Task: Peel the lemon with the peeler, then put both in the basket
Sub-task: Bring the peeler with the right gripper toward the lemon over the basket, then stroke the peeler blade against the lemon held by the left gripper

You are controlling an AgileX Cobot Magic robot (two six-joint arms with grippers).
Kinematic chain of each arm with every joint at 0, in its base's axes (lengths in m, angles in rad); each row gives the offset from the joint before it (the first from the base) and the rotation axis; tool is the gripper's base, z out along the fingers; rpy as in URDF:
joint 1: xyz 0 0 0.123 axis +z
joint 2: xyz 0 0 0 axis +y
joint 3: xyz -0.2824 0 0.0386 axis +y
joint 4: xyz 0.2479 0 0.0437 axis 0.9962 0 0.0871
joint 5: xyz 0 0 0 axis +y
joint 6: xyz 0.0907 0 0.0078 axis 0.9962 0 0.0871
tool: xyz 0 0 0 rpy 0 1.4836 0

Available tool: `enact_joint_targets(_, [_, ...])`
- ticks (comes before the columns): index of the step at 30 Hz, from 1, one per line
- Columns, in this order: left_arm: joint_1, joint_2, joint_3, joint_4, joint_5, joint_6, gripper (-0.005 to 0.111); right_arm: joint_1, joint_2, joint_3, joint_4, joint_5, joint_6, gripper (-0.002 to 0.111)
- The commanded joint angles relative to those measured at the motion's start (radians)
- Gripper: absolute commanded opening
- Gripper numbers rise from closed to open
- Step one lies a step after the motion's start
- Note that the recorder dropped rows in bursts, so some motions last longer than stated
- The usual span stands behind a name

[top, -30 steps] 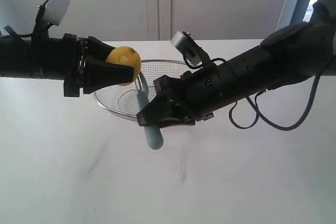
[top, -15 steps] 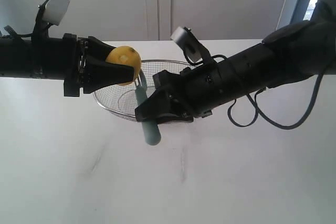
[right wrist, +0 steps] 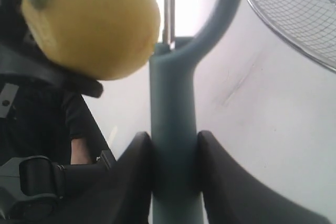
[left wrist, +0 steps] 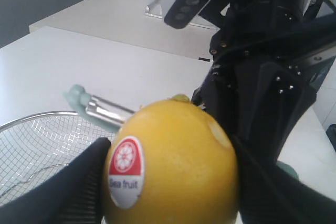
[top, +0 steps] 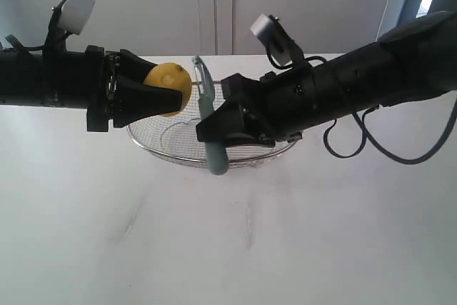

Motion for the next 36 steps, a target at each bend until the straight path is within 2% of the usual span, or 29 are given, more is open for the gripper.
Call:
enact_joint_targets(1, [-0.007, -0.006, 0.003, -0.021, 0.033, 0.008, 0.0, -0.019, -0.044, -0.001, 0.015, 0.009, 0.003, 0.0])
enact_joint_targets(16, [-0.007, -0.006, 0.003, -0.029, 0.033, 0.011, 0.0, -0.019, 0.001, -0.001, 0.008, 0.007, 0.003, 0.0])
enact_joint_targets(20, [-0.007, -0.006, 0.003, -0.064, 0.076, 0.015, 0.0, -0.017, 0.024, -0.001, 0.012, 0.008, 0.003, 0.0])
enact_joint_targets(36, [-0.007, -0.006, 0.003, -0.076, 0.077, 0.041, 0.0, 0.013, 0.071, -0.001, 0.07, 0.097, -0.038, 0.0])
